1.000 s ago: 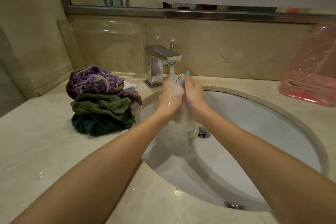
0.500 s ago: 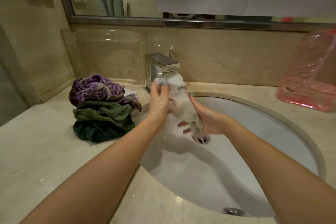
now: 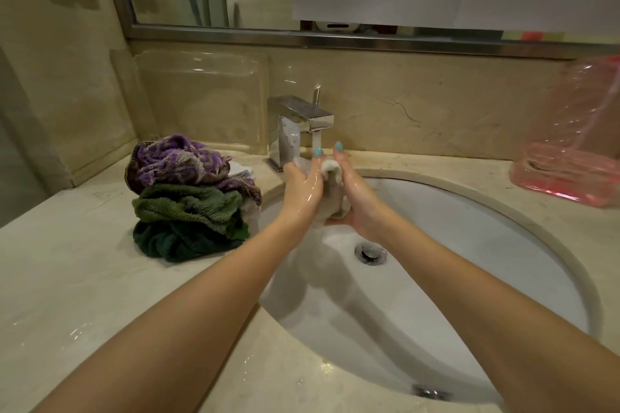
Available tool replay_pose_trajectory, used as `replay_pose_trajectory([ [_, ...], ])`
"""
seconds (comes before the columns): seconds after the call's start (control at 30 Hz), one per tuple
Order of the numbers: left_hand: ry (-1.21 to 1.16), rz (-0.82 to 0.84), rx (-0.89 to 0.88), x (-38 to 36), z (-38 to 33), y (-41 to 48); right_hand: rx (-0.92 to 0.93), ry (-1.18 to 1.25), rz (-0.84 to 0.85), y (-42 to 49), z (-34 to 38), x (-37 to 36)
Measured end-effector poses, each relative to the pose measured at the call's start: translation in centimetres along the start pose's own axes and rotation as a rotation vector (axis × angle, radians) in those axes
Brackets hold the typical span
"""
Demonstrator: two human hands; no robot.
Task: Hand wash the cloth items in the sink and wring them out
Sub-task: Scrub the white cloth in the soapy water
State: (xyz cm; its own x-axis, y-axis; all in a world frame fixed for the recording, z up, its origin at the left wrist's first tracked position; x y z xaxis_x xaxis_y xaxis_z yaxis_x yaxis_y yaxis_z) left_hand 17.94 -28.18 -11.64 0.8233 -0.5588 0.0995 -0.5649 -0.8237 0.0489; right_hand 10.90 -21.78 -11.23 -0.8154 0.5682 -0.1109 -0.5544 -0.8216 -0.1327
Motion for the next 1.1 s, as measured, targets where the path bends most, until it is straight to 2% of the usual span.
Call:
replay_pose_trajectory([
  [0.07, 0.03, -0.025, -0.07, -0.2, -0.1, 0.0, 0.02, -0.015, 0.004, -0.1, 0.3, -0.4],
  [0.2, 0.094, -0.048, -0.288, -1.1, -0.7, -0.8, 0.077, 0.072, -0.217, 0.1, 0.5, -0.6],
  [0.27, 0.08, -0.036, -0.299, -1.1, -1.0, -0.9, 0.134, 0.1, -0.284, 0.4, 0.4, -0.4],
  [0.43, 0.056, -0.015, -0.367, -0.4, -1.9, -1.0, 0.437, -0.135, -0.393, 0.4, 0.4, -0.3],
  [0.53, 0.007, 0.008, -0.386, -0.4, -2.0, -1.1, 0.561, -0.171, -0.415, 0.1, 0.4, -0.3],
  [0.7, 0.078, 0.039, -0.294, -0.6, -1.1, -1.5, 0.472, -0.113, -0.333, -0.1, -0.2, 0.1],
  [0.8, 0.08, 0.079, -0.099, -0.5, -1.1, -1.8, 0.468, -0.134, -0.354, -0.3, 0.0, 0.4],
  [0.9, -0.078, 0.183, 0.099, -0.2, -1.6, -2.5, 0.44, -0.214, -0.36, 0.2, -0.2, 0.4],
  [1.0, -0.113, 0.167, 0.059, -0.4, -1.7, -2.4, 0.442, -0.301, -0.362, 1.0, -0.7, 0.2],
  [1.1, -0.105, 0.101, -0.064, -0.5, -1.0, -2.0, 0.383, -0.149, -0.302, 0.5, -0.2, 0.0],
])
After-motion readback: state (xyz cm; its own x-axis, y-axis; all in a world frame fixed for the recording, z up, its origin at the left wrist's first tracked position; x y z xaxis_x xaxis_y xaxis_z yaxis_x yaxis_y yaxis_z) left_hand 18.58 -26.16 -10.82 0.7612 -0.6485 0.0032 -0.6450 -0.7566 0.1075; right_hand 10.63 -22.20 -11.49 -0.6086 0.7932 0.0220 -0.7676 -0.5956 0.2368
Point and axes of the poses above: each hand's wrist, its own y-axis towards the middle knuckle, its own x-axis out of the back of the hand, z = x × y, the point moved 1 cm from there along y, towards the middle knuckle, and after that the axes turned 4 degrees about y, right-handed, at the moved point
